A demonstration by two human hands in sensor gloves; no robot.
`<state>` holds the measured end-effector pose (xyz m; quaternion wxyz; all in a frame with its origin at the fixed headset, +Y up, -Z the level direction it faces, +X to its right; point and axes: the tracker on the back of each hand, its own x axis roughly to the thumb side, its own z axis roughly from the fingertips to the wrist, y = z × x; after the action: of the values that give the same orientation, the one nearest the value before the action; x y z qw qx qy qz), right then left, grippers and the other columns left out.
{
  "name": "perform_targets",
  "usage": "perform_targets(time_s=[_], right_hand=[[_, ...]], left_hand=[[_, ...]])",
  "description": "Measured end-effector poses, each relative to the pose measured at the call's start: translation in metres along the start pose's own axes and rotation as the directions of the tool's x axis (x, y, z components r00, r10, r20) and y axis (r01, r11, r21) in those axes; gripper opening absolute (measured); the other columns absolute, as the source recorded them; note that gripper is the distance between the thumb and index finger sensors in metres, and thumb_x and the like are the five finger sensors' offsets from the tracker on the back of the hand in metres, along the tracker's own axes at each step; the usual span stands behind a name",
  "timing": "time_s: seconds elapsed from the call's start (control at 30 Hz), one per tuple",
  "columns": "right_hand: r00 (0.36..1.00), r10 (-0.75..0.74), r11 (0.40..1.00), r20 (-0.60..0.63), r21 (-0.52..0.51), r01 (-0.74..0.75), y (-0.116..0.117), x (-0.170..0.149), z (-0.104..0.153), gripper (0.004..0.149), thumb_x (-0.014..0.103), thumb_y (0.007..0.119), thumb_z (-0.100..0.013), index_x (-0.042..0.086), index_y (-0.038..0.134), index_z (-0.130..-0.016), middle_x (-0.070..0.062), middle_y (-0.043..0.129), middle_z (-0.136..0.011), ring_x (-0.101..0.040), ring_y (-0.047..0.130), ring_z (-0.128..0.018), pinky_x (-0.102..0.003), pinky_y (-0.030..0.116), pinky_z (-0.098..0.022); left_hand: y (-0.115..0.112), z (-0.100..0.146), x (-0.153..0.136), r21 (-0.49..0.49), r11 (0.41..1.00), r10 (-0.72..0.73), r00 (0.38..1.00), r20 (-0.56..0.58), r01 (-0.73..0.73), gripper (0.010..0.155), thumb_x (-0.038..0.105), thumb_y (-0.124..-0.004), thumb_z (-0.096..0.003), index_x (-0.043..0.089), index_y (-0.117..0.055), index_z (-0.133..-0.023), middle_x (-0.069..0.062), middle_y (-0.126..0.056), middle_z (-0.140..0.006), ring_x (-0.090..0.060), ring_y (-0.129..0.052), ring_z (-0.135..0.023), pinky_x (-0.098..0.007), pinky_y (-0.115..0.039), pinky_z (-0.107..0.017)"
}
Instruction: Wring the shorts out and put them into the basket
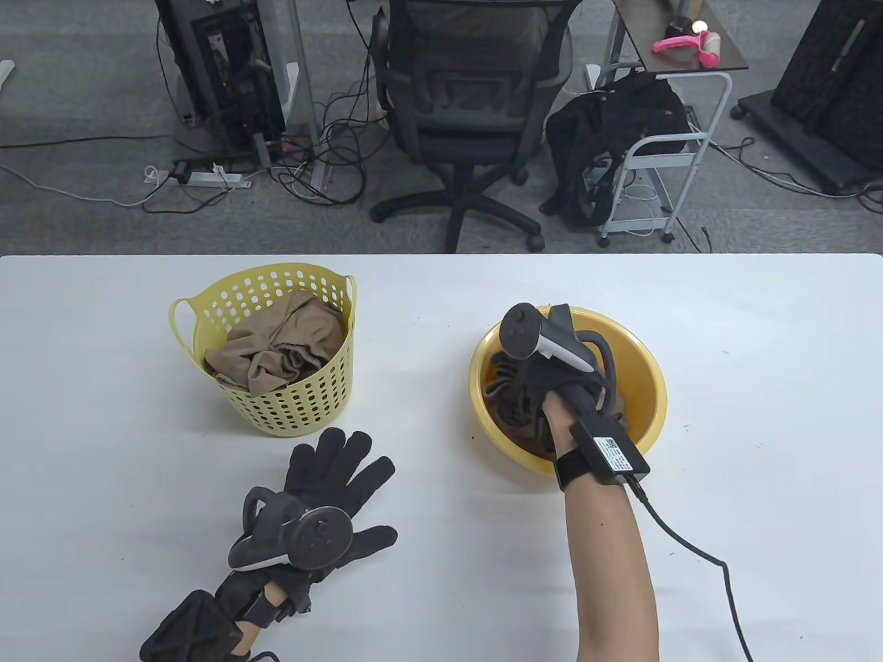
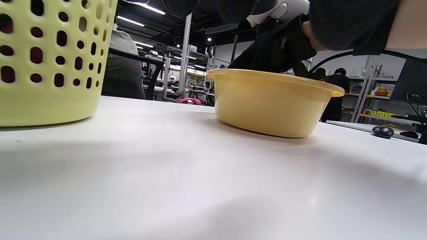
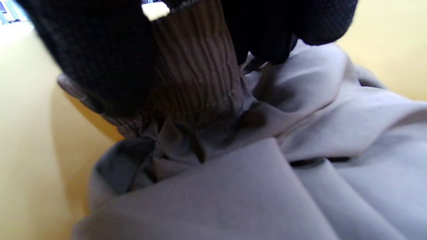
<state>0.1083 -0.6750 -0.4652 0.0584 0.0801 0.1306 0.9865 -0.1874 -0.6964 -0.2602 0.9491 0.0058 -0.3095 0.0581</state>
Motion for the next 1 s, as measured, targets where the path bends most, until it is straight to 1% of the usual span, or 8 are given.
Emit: perform_targets(time_s=[0.07, 0.2, 0.43, 0.7, 0.87, 1.0], right_hand=[[1.0, -0.001, 1.0, -0.008, 0.001, 0.001, 0.001, 0.0, -0.002, 0.082, 0.043, 0.093, -0.042, 0.006, 0.055, -0.105, -0.022, 0.068, -0.1, -0.048, 0.073, -0.089, -0.056, 0.069, -0.062], [1.0, 0.002, 0.999, -0.012, -0.036, -0.002, 0.0, 0.0, -0.002, 0.073, 0.039, 0.092, -0.044, 0.007, 0.06, -0.102, -0.02, 0.073, -0.097, -0.046, 0.078, -0.086, -0.054, 0.072, -0.061], [0.999, -0.042, 0.996, -0.007, -0.085, 0.041, -0.011, -0.004, 0.01, 0.071, 0.04, 0.091, -0.045, 0.008, 0.062, -0.101, -0.019, 0.075, -0.096, -0.045, 0.081, -0.084, -0.053, 0.074, -0.059], [0.992, -0.126, 0.978, 0.024, -0.162, 0.129, -0.036, -0.01, 0.04, 0.068, 0.042, 0.09, -0.046, 0.009, 0.064, -0.1, -0.018, 0.077, -0.094, -0.045, 0.082, -0.082, -0.052, 0.075, -0.058], [0.977, -0.204, 0.949, 0.06, -0.232, 0.212, -0.058, -0.012, 0.061, 0.068, 0.045, 0.091, -0.046, 0.009, 0.066, -0.098, -0.017, 0.079, -0.092, -0.044, 0.085, -0.08, -0.051, 0.076, -0.057], [0.96, -0.266, 0.923, 0.087, -0.265, 0.28, -0.074, -0.012, 0.075, 0.067, 0.046, 0.09, -0.047, 0.008, 0.067, -0.098, -0.017, 0.08, -0.09, -0.044, 0.085, -0.078, -0.051, 0.076, -0.057]], left_hand=[[0.0, 0.0, 0.0, 0.002, 1.0, -0.001, 1.0, -0.001, 0.001, 0.086, 0.067, -0.074, -0.0501, 0.025, -0.04, -0.117, -0.024, -0.03, -0.126, -0.062, -0.031, -0.111, -0.079, -0.029, -0.066], [0.001, 0.0, -0.001, 0.003, 1.0, -0.001, 1.0, -0.004, 0.001, 0.086, 0.067, -0.074, -0.0501, 0.025, -0.04, -0.117, -0.025, -0.03, -0.126, -0.062, -0.031, -0.111, -0.078, -0.029, -0.066], [0.002, 0.0, -0.002, 0.006, 1.0, -0.003, 1.0, -0.012, 0.003, 0.086, 0.067, -0.074, -0.0502, 0.025, -0.04, -0.117, -0.025, -0.03, -0.126, -0.062, -0.032, -0.111, -0.078, -0.029, -0.066], [0.003, 0.001, -0.002, 0.015, 1.0, -0.017, 1.0, -0.013, 0.017, 0.086, 0.067, -0.074, -0.05, 0.025, -0.04, -0.117, -0.025, -0.029, -0.126, -0.062, -0.032, -0.111, -0.078, -0.029, -0.066], [0.003, 0.002, -0.003, 0.017, 1.0, -0.017, 1.0, -0.018, 0.017, 0.086, 0.067, -0.074, -0.05, 0.025, -0.039, -0.117, -0.025, -0.029, -0.126, -0.062, -0.031, -0.111, -0.078, -0.029, -0.066], [0.003, 0.002, -0.003, 0.016, 1.0, -0.017, 1.0, -0.022, 0.018, 0.086, 0.067, -0.074, -0.0502, 0.025, -0.04, -0.117, -0.025, -0.029, -0.126, -0.062, -0.031, -0.111, -0.078, -0.029, -0.066]])
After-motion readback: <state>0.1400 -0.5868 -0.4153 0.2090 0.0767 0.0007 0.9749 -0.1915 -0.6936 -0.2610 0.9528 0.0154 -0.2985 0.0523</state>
